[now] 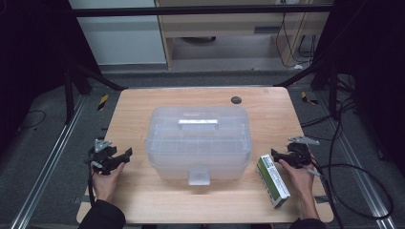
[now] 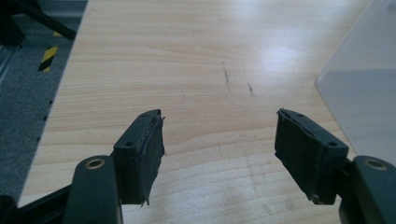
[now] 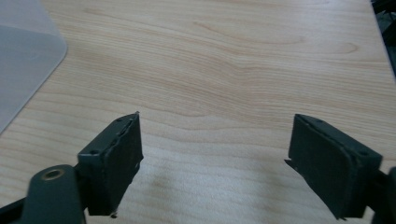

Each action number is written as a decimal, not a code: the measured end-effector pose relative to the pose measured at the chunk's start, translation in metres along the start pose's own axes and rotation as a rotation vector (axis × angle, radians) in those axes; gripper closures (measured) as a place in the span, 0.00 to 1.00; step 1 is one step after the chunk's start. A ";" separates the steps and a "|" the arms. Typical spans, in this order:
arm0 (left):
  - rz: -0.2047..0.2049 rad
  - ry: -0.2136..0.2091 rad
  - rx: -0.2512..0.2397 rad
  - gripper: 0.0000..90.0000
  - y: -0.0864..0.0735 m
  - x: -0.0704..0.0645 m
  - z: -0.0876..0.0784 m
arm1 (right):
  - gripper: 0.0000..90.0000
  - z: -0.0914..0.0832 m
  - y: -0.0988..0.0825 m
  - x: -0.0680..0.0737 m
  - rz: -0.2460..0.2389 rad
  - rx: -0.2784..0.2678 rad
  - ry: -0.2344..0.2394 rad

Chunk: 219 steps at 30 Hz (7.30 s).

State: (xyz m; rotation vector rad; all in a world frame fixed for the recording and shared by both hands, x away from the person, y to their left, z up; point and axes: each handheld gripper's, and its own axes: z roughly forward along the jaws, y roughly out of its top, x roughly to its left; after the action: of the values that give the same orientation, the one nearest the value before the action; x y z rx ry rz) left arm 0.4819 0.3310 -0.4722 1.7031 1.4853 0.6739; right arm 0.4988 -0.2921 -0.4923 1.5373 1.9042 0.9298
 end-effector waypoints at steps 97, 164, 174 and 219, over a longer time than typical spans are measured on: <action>0.387 -0.135 -0.143 0.35 0.132 -0.053 -0.074 | 0.11 -0.026 0.010 0.010 -0.081 -0.043 0.097; 0.996 -0.279 0.023 0.38 0.167 -0.169 -0.075 | 0.36 -0.027 0.012 0.012 -0.082 -0.025 0.051; 1.069 -0.288 0.031 0.37 0.165 -0.187 -0.073 | 0.41 -0.028 0.012 0.013 -0.095 -0.018 0.065; 1.239 -0.260 0.088 0.45 0.166 -0.232 -0.047 | 0.51 -0.027 0.012 0.012 -0.118 -0.007 0.085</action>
State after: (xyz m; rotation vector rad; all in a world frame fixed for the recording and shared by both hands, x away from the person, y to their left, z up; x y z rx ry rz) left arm 0.4973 0.1083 -0.2882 2.5815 0.1318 0.9197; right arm 0.4827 -0.2840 -0.4657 1.3845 2.0251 0.9623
